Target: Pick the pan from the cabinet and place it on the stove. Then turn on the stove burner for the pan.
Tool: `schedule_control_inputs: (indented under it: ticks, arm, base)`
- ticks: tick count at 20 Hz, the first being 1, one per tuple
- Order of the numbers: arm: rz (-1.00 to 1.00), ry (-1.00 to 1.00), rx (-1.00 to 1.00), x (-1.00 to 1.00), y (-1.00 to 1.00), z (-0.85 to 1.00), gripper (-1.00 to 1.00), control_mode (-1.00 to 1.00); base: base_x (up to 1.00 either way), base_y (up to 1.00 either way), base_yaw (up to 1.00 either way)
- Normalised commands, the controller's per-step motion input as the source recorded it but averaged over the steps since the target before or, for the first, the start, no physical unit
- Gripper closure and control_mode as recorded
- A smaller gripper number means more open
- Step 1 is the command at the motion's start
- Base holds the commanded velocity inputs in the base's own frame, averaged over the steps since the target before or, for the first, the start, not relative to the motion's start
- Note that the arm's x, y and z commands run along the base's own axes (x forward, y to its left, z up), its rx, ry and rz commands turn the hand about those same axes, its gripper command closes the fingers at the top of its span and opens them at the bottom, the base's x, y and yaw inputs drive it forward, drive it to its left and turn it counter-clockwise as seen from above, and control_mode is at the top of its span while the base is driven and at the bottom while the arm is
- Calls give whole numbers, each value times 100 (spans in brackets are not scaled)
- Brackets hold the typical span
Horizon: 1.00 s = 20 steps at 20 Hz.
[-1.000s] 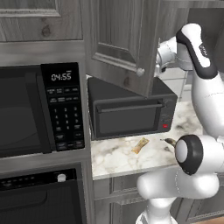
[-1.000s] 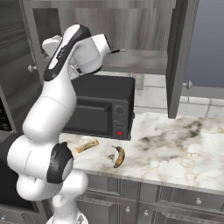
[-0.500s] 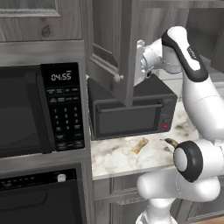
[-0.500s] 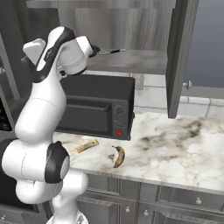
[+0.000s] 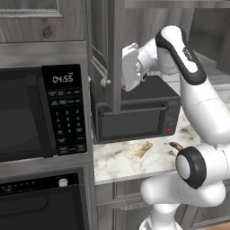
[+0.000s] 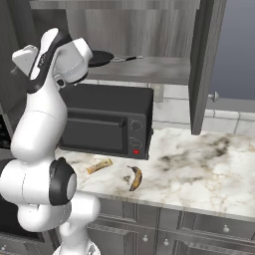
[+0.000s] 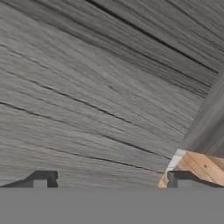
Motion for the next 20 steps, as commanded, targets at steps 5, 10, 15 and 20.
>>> schedule_control_inputs:
  ticks: [5,10,15,20]
  arm:
    - [-4,-14,0,0,-19,2,-100,-100]
    - [-12,-13,0,0,-43,0,-100,-100]
    - [-16,-10,3,0,-49,1,-100,-100]
    - [-21,-6,9,9,-47,2,-100,-100]
  base:
    - [0,0,0]
    - [0,0,0]
    - [0,0,0]
    - [0,0,0]
